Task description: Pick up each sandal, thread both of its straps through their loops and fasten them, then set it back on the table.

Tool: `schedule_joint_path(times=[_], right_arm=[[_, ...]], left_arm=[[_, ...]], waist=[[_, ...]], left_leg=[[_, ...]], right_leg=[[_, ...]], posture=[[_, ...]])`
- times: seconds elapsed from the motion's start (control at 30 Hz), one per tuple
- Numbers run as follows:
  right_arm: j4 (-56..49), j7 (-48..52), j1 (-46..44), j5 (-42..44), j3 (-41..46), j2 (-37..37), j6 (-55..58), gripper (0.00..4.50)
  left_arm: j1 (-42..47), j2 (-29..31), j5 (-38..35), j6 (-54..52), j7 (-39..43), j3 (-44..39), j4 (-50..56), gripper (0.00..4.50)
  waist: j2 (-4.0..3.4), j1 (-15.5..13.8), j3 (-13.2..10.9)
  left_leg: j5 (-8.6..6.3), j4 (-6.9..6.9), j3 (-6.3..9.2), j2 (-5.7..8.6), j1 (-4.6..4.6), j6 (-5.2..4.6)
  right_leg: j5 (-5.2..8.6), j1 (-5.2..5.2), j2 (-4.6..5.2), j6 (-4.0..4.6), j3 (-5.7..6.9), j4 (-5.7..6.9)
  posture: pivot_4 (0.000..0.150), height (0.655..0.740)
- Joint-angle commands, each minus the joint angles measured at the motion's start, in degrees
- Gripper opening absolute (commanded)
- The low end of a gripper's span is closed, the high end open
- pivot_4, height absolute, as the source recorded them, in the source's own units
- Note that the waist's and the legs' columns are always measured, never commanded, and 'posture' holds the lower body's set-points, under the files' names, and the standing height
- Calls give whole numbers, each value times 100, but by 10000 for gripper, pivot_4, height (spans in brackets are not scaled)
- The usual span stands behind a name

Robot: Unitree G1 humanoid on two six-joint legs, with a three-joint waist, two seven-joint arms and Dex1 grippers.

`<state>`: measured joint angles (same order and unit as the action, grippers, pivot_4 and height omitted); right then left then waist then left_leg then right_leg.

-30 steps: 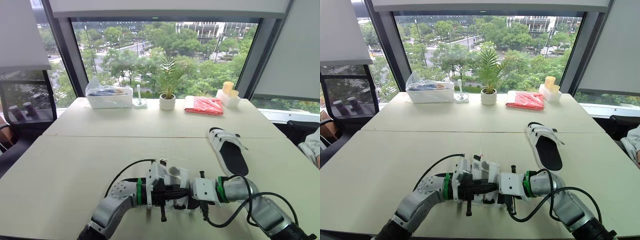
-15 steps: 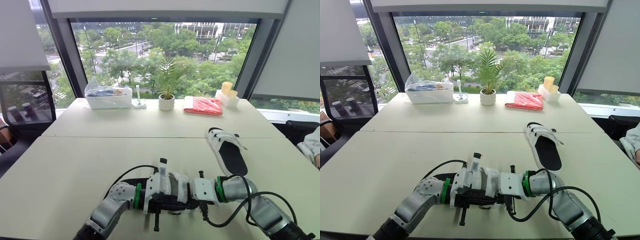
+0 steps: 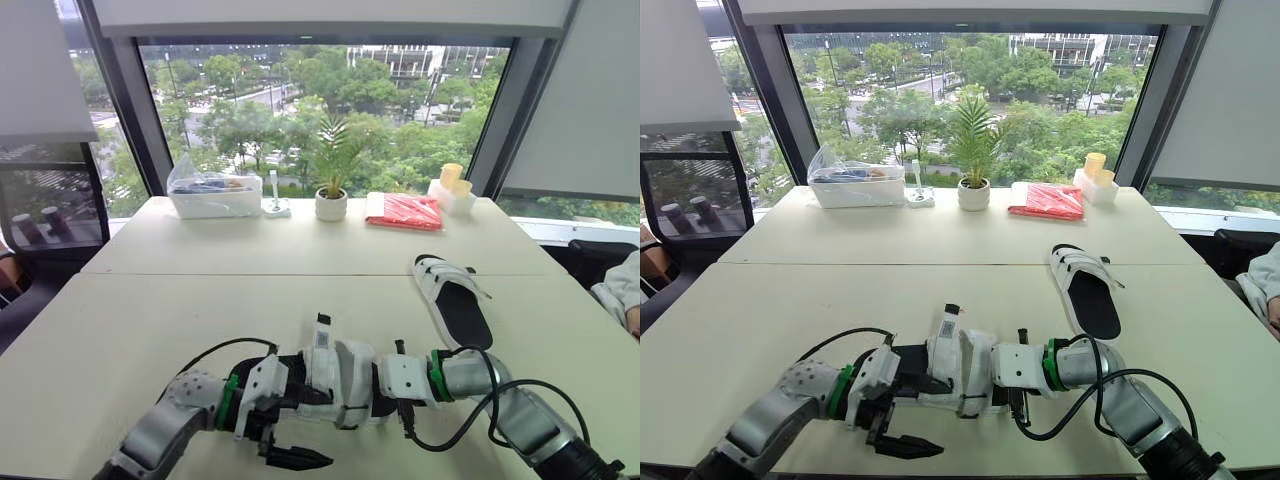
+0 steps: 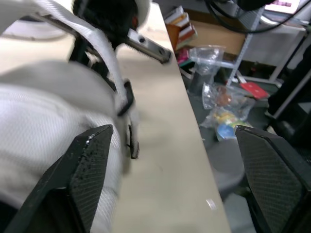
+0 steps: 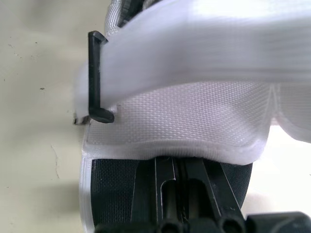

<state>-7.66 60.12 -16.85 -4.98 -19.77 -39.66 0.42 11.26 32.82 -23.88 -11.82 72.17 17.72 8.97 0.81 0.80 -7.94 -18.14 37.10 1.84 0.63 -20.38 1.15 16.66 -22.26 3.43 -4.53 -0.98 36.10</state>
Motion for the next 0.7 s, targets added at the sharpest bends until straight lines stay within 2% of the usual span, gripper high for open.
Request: schedule_joint_path(times=[0.03,0.4,0.7], right_arm=[[576,35,153,-335,-382,47,172,0],[408,15,337,-342,-305,-37,228,0],[272,-40,455,-340,-312,-39,316,0]], left_arm=[[-14,-123,265,72,-83,200,-22,42593],[452,-490,556,-597,-379,505,-52,42593],[543,-232,314,-1713,-383,522,499,42593]], waist=[[0,0,0],[11,-31,10],[8,-19,8]], left_leg=[[0,0,0,0,0,0],[2,8,-3,-2,4,-3],[2,1,-4,-2,-1,-4]], right_leg=[[-1,0,0,2,0,0],[-5,9,1,7,1,-1],[-4,2,2,6,3,-2]], posture=[[1500,7400],[1500,7400],[1500,7400]])
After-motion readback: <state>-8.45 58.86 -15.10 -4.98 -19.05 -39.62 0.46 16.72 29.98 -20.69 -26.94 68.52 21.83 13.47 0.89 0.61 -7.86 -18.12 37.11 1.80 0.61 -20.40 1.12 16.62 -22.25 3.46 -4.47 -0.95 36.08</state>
